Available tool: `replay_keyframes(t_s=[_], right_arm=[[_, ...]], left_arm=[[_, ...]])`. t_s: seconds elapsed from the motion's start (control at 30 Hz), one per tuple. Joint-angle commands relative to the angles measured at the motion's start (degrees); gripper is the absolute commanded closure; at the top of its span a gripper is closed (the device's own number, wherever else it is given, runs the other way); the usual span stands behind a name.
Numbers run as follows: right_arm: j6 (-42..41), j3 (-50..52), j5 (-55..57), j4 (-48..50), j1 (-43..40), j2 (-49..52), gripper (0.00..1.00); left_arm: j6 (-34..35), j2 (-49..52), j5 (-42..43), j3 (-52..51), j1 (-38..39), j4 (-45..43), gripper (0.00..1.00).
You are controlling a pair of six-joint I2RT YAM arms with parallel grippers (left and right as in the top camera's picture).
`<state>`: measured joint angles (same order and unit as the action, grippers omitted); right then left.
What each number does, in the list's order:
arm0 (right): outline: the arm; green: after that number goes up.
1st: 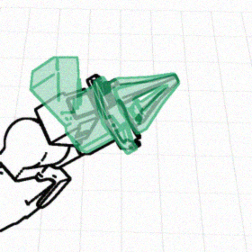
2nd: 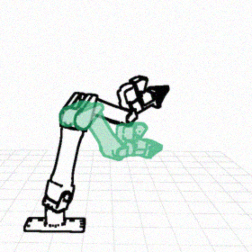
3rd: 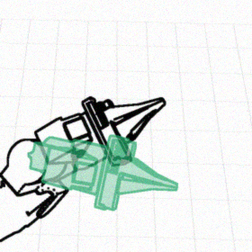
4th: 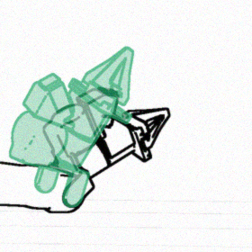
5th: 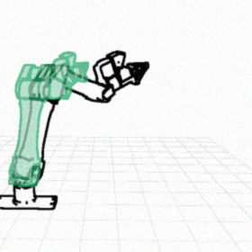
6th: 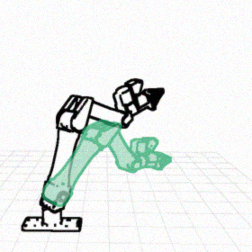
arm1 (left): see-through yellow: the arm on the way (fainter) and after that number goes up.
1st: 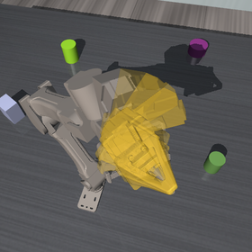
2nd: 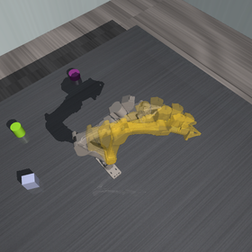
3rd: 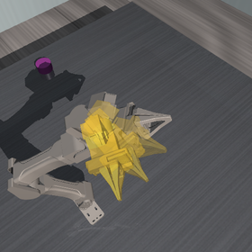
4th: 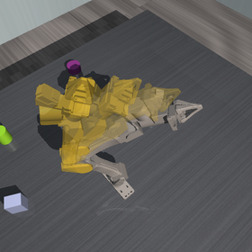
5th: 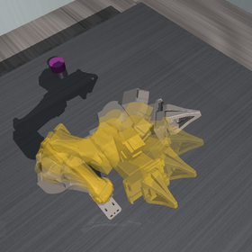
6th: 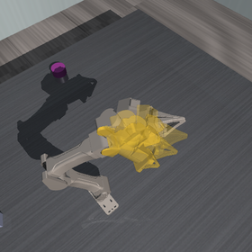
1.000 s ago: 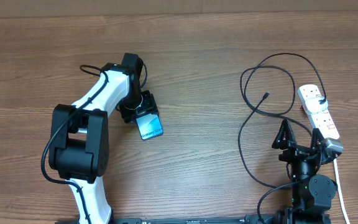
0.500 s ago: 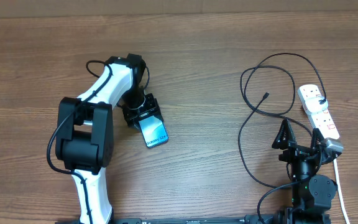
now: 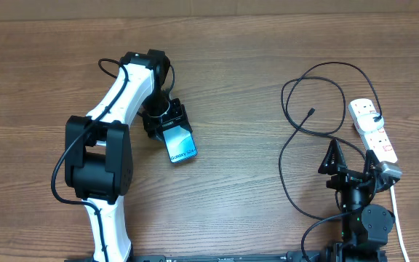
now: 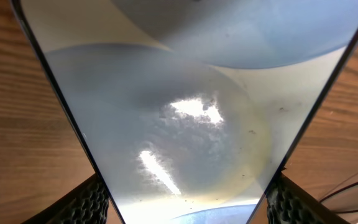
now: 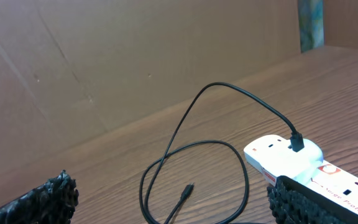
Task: Plug charger to phone and switch on socket
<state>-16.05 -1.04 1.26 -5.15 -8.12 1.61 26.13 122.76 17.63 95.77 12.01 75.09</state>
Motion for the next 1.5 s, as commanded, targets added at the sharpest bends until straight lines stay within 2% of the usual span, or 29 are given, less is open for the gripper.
replay_keyframes(t_s=[0.0, 0.2, 0.6, 1.03, 1.13, 1.17, 1.27, 1.4, 1.47], right_arm=[[0.5, 0.6, -0.3, 0.4, 0.1, -0.1, 0.0], [0.5, 0.6, -0.3, 0.4, 0.1, -0.1, 0.0], [0.5, 0.6, -0.3, 0.4, 0.1, -0.1, 0.0], [0.4, 0.6, -0.2, 1.2, 0.1, -0.1, 0.0], [-4.4, 0.6, -5.9, 0.6, 0.2, -0.1, 0.0], [-8.6, 0.5, -9.4, 1.0, 0.2, 0.0, 0.0], [-23.5, 0.6, -23.1, 2.0, 0.2, 0.0, 0.0], [-40.7, 0.6, -45.2, 1.9, 0.2, 0.0, 0.0], [-42.7, 0.6, -55.1, 0.9, 0.2, 0.0, 0.0]], left_arm=[[-2.0, -0.3, 1.5, 1.2, 0.3, 1.3, 0.48], [-3.6, -0.3, 3.8, 1.2, 0.3, 3.2, 0.48], [-10.4, -0.3, 21.0, 1.2, 0.3, 5.4, 0.48], [-10.8, -0.3, 41.2, 1.2, 0.3, 5.4, 0.48], [-10.7, -0.3, 43.1, 1.2, 0.3, 5.1, 0.48], [-10.7, -0.3, 44.1, 1.2, 0.3, 4.9, 0.48], [-10.7, -0.3, 46.9, 1.2, 0.3, 4.1, 0.48], [-10.7, -0.3, 46.7, 1.2, 0.3, 3.6, 0.48], [-10.7, -0.3, 46.7, 1.2, 0.3, 3.3, 0.48]])
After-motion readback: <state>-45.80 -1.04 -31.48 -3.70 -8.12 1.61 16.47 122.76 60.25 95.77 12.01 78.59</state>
